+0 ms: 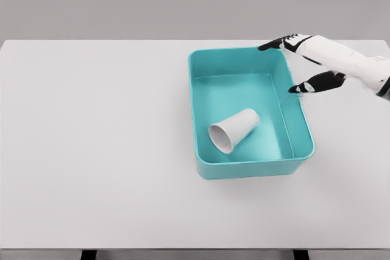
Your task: Put the paper cup into the basket with your right arm
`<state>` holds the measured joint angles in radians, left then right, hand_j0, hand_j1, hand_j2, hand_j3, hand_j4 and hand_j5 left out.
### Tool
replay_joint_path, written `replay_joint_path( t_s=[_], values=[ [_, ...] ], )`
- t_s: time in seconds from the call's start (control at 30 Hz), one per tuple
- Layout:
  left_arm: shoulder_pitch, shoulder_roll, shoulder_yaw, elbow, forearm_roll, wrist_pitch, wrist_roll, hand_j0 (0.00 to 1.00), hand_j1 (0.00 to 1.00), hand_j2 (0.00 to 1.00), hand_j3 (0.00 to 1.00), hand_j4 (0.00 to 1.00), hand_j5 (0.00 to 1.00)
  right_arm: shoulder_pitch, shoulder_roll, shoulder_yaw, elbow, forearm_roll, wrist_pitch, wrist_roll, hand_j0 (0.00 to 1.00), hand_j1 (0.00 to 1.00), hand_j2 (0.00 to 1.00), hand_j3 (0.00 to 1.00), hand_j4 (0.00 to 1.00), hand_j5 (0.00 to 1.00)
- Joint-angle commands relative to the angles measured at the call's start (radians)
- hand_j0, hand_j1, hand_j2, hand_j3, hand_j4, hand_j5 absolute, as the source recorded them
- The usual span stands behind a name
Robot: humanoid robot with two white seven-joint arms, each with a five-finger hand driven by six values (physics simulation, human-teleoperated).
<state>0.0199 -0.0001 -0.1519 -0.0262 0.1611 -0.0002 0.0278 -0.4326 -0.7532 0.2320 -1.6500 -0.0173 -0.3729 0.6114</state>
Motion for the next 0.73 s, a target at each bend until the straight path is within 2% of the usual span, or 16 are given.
replay_joint_path(
  t_s=[0.0,0.03,0.07,0.1,0.17,0.23,0.33,0.5,0.7],
  values=[
    [0.0,0.0,0.0,0.0,0.0,0.0,0.0,1.0,1.0,1.0,1.0,1.0,1.0,0.003,-0.009,-0.114,0.193,-0.489,-0.087,-0.001,1.0,1.0,1.0,1.0,1.0,1.0],
    [0.0,0.0,0.0,0.0,0.0,0.0,0.0,1.0,1.0,1.0,1.0,1.0,1.0,0.026,-0.009,-0.135,0.268,-0.507,-0.093,-0.001,1.0,1.0,1.0,1.0,1.0,1.0],
    [0.0,0.0,0.0,0.0,0.0,0.0,0.0,1.0,1.0,1.0,1.0,1.0,1.0,0.066,-0.009,-0.14,0.34,-0.486,-0.141,-0.001,1.0,1.0,1.0,1.0,1.0,1.0],
    [0.0,0.0,0.0,0.0,0.0,0.0,0.0,1.0,1.0,1.0,1.0,1.0,1.0,0.084,-0.008,-0.14,0.348,-0.374,-0.142,-0.001,1.0,1.0,1.0,1.0,1.0,1.0],
    [0.0,0.0,0.0,0.0,0.0,0.0,0.0,1.0,1.0,1.0,1.0,1.0,1.0,0.124,0.003,-0.167,0.338,-0.319,-0.135,-0.001,1.0,1.0,1.0,1.0,1.0,1.0],
    [0.0,0.0,0.0,0.0,0.0,-0.001,0.0,1.0,1.0,1.0,1.0,1.0,1.0,0.167,0.005,-0.244,0.346,-0.299,-0.13,-0.001,1.0,1.0,1.0,1.0,1.0,1.0],
    [0.0,0.0,0.0,0.0,0.0,-0.001,0.0,1.0,1.0,1.0,1.0,1.0,1.0,0.19,0.009,-0.247,0.335,-0.3,-0.13,-0.001,1.0,1.0,1.0,1.0,1.0,1.0],
    [0.0,0.0,0.0,0.0,0.0,0.0,0.0,1.0,1.0,1.0,1.0,1.0,1.0,0.204,0.083,-0.243,0.318,-0.265,-0.127,-0.001,1.0,1.0,1.0,1.0,1.0,1.0],
    [-0.002,0.0,0.0,0.0,0.0,0.0,0.0,1.0,1.0,1.0,1.0,1.0,1.0,0.202,0.083,-0.241,0.318,-0.245,-0.127,-0.001,1.0,1.0,1.0,1.0,1.0,1.0]
  ],
)
